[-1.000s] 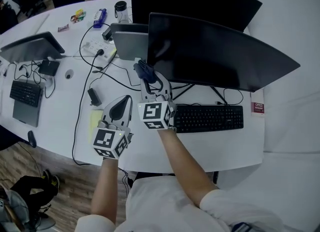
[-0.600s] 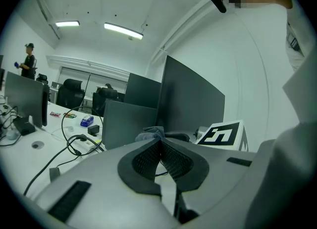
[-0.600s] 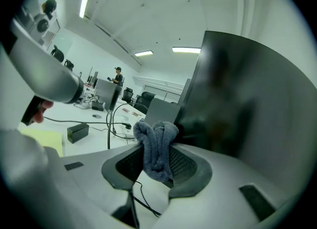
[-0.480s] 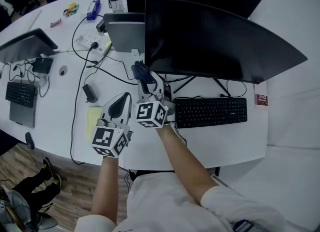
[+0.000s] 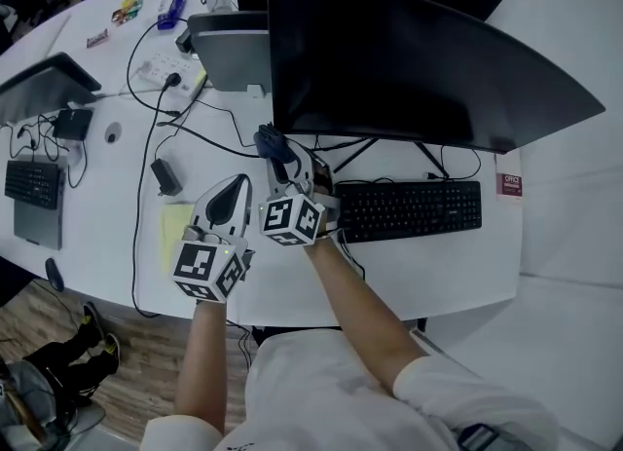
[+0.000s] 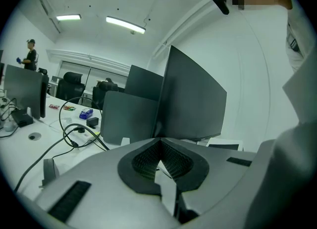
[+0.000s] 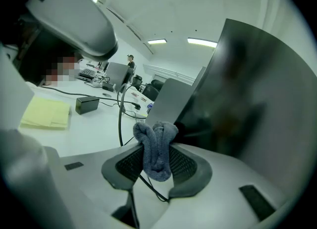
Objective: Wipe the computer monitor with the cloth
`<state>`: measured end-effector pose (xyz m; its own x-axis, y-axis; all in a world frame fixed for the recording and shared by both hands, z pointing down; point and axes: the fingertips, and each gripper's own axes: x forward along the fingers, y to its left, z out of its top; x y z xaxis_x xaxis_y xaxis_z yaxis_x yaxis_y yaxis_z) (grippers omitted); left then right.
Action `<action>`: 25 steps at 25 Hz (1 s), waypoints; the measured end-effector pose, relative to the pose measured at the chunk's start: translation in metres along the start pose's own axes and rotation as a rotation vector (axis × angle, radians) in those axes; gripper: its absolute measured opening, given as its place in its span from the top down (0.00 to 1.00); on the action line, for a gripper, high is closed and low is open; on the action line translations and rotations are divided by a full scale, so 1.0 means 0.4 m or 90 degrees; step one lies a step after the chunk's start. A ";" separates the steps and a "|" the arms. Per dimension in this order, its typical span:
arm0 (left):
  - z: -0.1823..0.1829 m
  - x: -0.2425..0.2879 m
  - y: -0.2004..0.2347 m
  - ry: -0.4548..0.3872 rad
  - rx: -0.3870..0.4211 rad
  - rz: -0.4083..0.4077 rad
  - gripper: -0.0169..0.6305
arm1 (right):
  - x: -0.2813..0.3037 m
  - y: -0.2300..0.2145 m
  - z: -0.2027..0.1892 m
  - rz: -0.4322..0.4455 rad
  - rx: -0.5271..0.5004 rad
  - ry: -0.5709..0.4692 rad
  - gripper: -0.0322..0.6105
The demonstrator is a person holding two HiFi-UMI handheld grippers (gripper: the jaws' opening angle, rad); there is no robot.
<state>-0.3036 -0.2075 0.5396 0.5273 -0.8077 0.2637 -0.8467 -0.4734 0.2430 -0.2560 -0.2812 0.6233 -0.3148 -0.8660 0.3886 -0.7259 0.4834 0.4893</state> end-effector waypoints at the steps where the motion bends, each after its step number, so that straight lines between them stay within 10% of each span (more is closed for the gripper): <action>1: -0.001 0.003 0.000 0.001 0.000 -0.001 0.96 | 0.001 -0.003 -0.007 0.000 0.007 0.003 0.73; 25: -0.010 0.108 -0.145 0.033 -0.001 -0.040 0.96 | -0.074 -0.184 -0.198 -0.065 0.108 0.071 0.73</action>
<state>-0.2314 -0.2135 0.5405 0.5826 -0.7571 0.2955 -0.8115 -0.5219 0.2627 -0.1450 -0.2809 0.6376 -0.1708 -0.8852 0.4326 -0.8463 0.3566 0.3956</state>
